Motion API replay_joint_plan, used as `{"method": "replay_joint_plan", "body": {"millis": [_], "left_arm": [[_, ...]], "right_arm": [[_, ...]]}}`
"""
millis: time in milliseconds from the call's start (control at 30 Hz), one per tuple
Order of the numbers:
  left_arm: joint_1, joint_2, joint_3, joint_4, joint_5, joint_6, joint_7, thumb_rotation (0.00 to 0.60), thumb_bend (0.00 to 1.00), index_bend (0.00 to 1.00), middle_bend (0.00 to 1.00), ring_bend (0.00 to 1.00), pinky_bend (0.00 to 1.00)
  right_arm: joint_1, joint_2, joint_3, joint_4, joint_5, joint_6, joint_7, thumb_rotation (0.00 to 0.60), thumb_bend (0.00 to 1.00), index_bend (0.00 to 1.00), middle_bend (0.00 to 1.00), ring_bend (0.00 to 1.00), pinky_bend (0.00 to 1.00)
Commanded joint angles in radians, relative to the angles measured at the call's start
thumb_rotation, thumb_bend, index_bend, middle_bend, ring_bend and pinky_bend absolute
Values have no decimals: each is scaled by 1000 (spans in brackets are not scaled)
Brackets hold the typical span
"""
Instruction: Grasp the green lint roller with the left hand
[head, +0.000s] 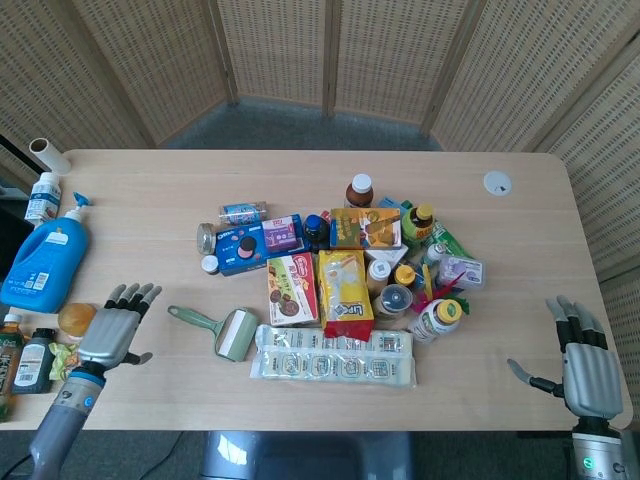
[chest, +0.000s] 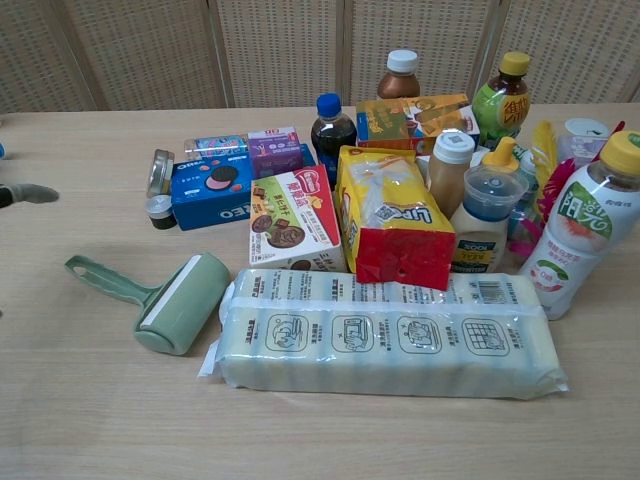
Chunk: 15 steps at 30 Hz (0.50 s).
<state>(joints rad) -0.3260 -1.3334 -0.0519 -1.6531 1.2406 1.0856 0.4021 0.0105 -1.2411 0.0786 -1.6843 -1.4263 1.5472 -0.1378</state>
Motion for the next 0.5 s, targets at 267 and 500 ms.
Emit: {"method": "replay_joint_plan", "body": {"millis": [267, 500], "left_arm": [[-99, -133, -15, 89, 1, -117, -78, 600, 27, 0, 0, 3, 0], [-152, -162, -17, 83, 2, -190, -139, 519, 0, 0, 0, 0, 0]], "right_arm": [[-7, 12, 3, -11, 8, 1, -3, 392, 150, 0, 0, 0, 0], [-11, 13, 6, -8, 14, 2, 5, 394, 149, 0, 0, 0, 0]]}}
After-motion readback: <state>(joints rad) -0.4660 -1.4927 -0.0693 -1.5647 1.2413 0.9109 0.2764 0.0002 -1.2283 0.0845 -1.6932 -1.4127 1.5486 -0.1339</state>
